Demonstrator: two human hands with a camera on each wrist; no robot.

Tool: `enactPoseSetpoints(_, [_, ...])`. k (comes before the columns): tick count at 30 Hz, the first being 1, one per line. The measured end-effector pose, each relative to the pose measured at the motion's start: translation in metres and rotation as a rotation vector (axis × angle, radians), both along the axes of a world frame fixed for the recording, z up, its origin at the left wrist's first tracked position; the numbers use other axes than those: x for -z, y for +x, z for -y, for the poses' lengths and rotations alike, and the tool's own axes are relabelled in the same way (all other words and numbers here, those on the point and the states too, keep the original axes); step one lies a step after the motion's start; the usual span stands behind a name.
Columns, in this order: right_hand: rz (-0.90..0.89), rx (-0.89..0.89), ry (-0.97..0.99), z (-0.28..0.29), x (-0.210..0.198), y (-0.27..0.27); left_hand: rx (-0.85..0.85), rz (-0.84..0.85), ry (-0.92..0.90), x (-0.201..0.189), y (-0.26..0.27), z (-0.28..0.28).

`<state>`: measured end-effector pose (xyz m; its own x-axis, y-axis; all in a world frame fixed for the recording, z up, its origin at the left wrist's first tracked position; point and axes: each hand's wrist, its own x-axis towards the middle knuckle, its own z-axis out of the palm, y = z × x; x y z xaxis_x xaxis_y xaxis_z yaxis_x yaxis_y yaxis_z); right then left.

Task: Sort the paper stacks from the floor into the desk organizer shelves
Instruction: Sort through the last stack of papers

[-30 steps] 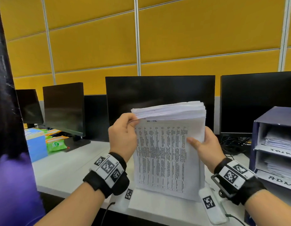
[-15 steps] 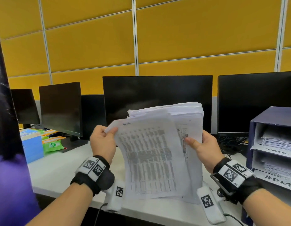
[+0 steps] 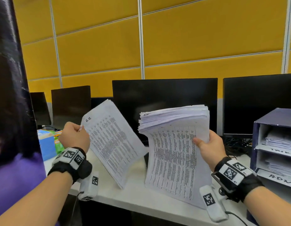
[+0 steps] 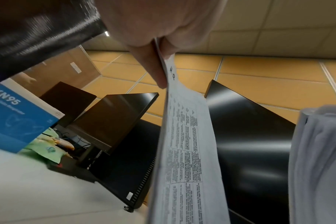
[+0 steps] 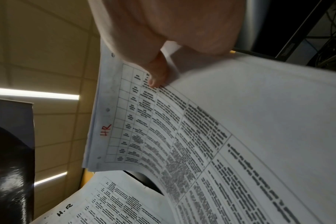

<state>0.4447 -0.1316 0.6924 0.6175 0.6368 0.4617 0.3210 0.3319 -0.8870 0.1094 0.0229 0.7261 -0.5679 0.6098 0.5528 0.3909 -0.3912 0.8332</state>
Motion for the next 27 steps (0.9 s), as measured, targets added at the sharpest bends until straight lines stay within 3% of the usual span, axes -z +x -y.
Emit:
enactPoseSetpoints(6, [0.011, -0.092, 0.000, 0.010, -0.001, 0.003, 0.172, 0.000, 0.099, -0.001, 0.009, 0.009])
enactPoseSetpoints(11, [0.029, -0.140, -0.001, 0.011, -0.002, 0.007, 0.556, 0.009, 0.170, -0.012, 0.054, 0.031])
enactPoseSetpoints(16, [-0.019, -0.164, -0.002, 0.006, -0.003, 0.012, 0.824, -0.040, 0.131, -0.011, 0.100, 0.048])
enactPoseSetpoints(24, [-0.074, -0.174, -0.001, 0.001, 0.001, 0.022, 0.746, 0.282, 0.140, -0.004, 0.118, 0.037])
enactPoseSetpoints(27, [-0.072, -0.155, 0.005, -0.001, 0.001, 0.022, 0.796, 0.247, 0.154, -0.003, 0.123, 0.040])
